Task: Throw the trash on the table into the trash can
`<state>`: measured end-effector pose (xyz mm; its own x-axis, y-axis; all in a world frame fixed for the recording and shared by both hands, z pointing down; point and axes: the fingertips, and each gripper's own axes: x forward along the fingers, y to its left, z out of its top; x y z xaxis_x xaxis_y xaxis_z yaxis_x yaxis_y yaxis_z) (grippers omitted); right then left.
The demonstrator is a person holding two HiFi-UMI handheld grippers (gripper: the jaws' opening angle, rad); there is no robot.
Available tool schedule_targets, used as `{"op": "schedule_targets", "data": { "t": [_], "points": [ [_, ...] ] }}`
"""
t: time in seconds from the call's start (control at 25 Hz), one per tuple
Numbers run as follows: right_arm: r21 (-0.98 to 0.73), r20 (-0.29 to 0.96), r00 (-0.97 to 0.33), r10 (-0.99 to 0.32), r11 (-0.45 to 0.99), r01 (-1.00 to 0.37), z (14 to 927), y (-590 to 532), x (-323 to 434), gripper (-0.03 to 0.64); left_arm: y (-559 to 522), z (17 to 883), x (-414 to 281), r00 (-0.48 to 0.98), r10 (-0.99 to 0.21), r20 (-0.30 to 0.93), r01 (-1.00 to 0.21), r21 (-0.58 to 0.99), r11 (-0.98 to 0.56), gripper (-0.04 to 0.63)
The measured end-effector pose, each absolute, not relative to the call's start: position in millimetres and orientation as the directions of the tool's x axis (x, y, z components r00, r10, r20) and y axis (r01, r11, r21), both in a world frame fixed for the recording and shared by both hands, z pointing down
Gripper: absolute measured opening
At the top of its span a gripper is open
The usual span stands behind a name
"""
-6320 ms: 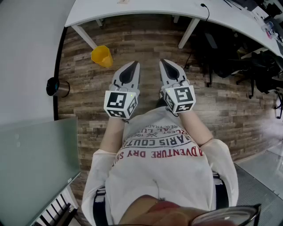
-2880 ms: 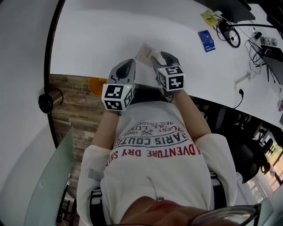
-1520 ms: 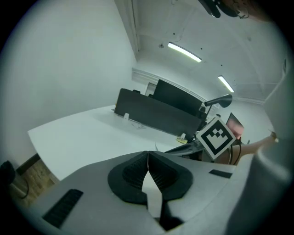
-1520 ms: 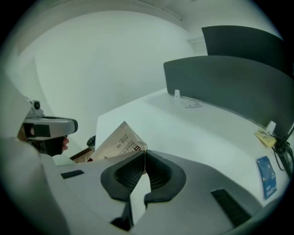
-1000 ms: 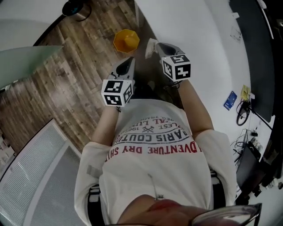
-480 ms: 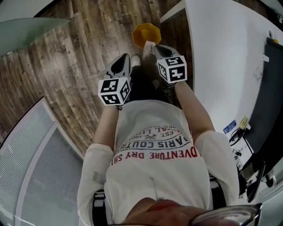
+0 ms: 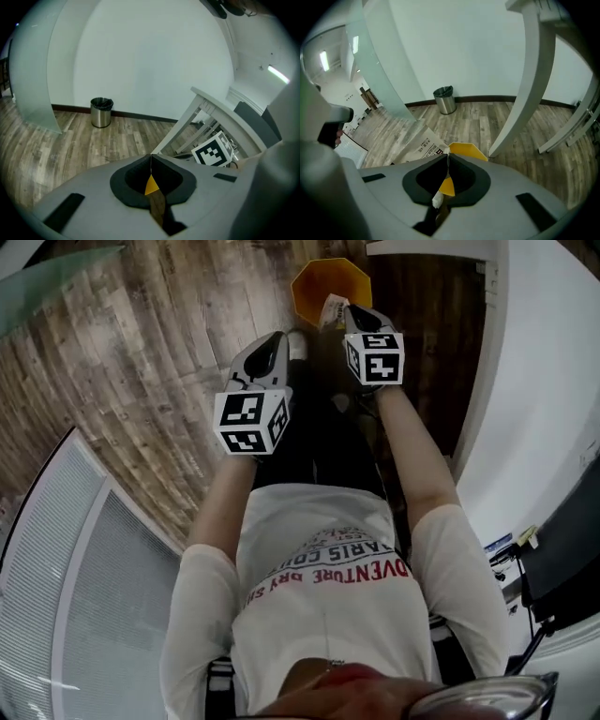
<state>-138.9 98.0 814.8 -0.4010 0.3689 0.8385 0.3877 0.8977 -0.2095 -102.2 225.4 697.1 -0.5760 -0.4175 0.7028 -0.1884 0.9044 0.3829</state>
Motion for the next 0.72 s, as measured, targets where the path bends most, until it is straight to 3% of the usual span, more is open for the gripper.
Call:
{"op": "schedule_targets", "data": {
  "t": [0.48,0.64,0.72],
  "points": [
    [-0.144,0.903,-0.336,0.267,0.926,0.349,1023.4,91.0,-125.6,0.034,230.5,872.7,-51.6,-0.498,-0.394,0.772,-0.075,0.414,0.907,0.023],
    [-0.095,0.903,-0.367,0.221,0.938,0.332,1041.6,83.2,-125.3,0.107,235.9,884.4,-46.4,-0.504,-0.39,0.771,-0.07,0.414,0.908,0.023],
    [-0.1,0.907,-0.354,0.227,0.934,0.344,1045.3,81.7,-117.6,0.112,232.9,886.3,-44.7,-0.505,-0.397,0.766,-0.083,0.415,0.906,0.023]
  ]
}}
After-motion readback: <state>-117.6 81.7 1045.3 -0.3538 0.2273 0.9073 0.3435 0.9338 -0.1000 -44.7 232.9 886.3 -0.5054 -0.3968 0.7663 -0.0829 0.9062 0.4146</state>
